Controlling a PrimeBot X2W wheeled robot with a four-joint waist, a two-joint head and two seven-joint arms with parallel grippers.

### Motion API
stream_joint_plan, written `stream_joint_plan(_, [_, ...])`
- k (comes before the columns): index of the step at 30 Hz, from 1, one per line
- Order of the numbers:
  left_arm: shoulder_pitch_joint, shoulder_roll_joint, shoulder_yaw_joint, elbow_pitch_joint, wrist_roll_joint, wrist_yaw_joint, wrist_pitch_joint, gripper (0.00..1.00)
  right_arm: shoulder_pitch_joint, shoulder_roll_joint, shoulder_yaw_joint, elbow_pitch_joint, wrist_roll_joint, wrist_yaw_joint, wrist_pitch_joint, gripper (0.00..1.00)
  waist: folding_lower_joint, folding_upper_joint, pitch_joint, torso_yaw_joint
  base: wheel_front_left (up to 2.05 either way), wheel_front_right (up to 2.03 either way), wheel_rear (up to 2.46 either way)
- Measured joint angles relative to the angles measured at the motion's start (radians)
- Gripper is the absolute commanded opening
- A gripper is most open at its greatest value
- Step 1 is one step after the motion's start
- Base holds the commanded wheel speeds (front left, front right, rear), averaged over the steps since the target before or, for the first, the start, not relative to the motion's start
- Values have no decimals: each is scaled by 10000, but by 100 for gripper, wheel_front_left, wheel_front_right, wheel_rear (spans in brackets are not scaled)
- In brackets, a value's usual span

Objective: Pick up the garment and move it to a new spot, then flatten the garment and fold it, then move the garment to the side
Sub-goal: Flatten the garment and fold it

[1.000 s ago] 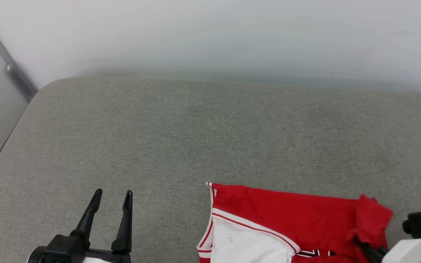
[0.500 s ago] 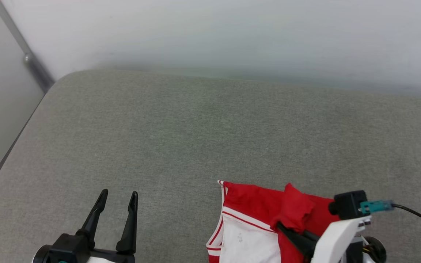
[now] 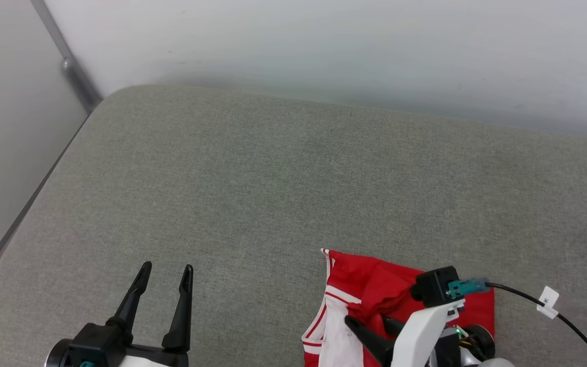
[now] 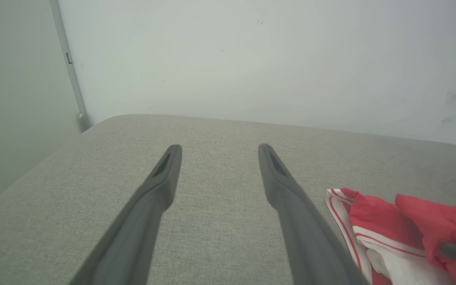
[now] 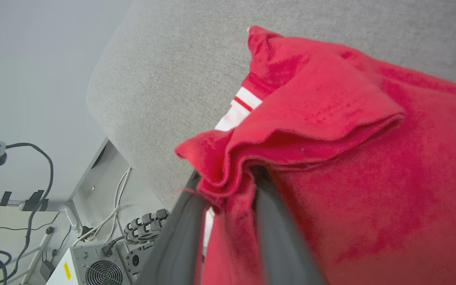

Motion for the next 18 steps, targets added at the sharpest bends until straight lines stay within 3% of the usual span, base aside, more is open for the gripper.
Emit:
stream_joint_plan(7, [-41,-15,23,-107,-8,0,0,100,-335,13,1151,40,405,0,-445,100,0,0,18,8,0,0,0])
stream_joint_plan(11, [-50,-15,56,-136,-8,0,0,100,-471,19,1250,-111,437,0,-594,100,0,0,-27,-66,0,0,0])
stream_joint_plan(16, [-47,-25,42,-146,-8,0,0,100,-755,6,920,-176,-359,0,-874,100,0,0,-85,-232,0,0,0])
stream_joint_plan(18, [-48,-27,29,-144,-8,0,0,100,-1019,-105,851,-364,-895,0,-1463,100,0,0,-97,-310,0,0,0])
